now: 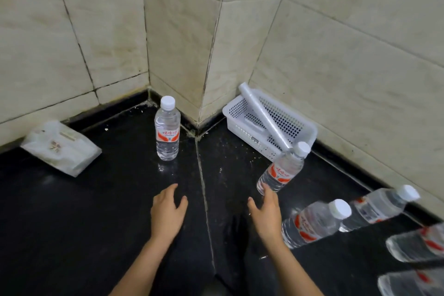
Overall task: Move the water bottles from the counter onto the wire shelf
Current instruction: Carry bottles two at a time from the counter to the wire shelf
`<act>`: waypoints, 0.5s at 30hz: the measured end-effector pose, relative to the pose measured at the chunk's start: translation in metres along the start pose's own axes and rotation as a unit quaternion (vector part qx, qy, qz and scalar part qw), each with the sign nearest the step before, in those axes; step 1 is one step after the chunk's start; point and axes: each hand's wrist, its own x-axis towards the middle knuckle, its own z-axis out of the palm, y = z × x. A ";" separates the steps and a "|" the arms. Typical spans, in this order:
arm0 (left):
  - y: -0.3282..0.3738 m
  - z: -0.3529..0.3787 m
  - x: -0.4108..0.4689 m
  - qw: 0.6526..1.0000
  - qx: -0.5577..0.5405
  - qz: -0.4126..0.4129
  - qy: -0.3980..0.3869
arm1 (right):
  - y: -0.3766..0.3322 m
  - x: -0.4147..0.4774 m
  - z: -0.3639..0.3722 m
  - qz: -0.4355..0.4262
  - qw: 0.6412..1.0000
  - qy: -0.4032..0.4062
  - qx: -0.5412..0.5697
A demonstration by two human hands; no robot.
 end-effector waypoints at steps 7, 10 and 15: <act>0.017 -0.009 0.044 0.997 0.021 0.017 0.071 | -0.004 0.014 -0.004 0.026 0.995 0.100 -0.003; 0.036 -0.023 0.067 0.991 0.013 0.026 0.131 | -0.017 0.024 -0.015 0.007 0.981 0.195 -0.004; 0.061 -0.039 0.099 0.981 -0.019 0.035 0.189 | -0.032 0.055 -0.028 0.035 0.958 0.274 0.075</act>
